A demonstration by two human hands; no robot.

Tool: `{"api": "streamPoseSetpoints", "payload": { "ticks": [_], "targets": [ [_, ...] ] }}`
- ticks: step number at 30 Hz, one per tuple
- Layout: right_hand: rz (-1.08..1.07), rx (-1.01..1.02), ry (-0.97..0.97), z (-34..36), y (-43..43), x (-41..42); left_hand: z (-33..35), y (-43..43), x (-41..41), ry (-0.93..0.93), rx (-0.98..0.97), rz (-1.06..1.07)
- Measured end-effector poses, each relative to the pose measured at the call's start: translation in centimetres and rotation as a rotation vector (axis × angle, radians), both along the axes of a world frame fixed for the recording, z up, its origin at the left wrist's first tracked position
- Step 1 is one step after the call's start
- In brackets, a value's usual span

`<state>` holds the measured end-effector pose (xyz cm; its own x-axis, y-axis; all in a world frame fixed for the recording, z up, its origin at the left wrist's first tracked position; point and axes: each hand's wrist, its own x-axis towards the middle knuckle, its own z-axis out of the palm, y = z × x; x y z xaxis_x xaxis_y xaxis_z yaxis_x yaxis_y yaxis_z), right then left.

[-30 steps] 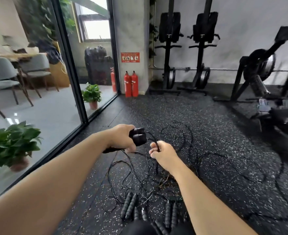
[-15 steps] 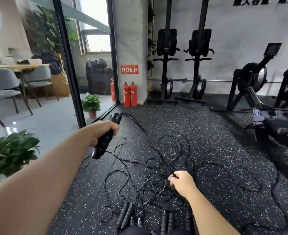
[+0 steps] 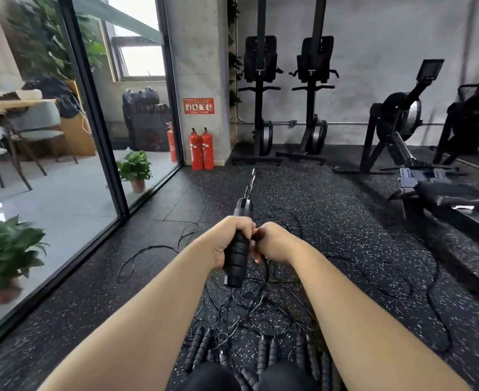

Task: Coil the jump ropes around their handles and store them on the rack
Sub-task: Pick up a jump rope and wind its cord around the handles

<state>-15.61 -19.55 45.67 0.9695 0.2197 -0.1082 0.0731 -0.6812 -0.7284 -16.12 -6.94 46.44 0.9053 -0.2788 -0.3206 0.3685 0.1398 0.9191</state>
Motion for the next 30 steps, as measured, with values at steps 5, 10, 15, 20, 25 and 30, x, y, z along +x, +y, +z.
{"api": "streamPoseSetpoints", "payload": {
  "ticks": [5,10,15,20,25,30],
  "targets": [
    [0.046,0.124,0.050,-0.5,-1.3,-0.5,1.2,0.3,0.7,-0.060,-0.034,0.095],
    [-0.040,-0.067,0.139,-4.4,-4.4,-0.2,4.1,3.7,1.9,-0.138,-0.030,0.251],
    [-0.184,-0.313,0.129,-8.9,-7.5,0.2,5.5,7.4,2.7,-0.159,0.058,0.431],
    [-0.284,-0.236,-0.035,-7.4,-7.0,1.2,3.9,7.9,2.8,-0.108,0.077,0.463],
    [-0.340,0.056,-0.179,-2.2,-6.1,3.1,3.1,7.1,2.0,0.063,0.169,0.304],
    [-0.336,-0.001,-0.494,6.1,-6.0,4.7,3.2,6.6,2.0,0.082,0.256,0.195]
  ]
}}
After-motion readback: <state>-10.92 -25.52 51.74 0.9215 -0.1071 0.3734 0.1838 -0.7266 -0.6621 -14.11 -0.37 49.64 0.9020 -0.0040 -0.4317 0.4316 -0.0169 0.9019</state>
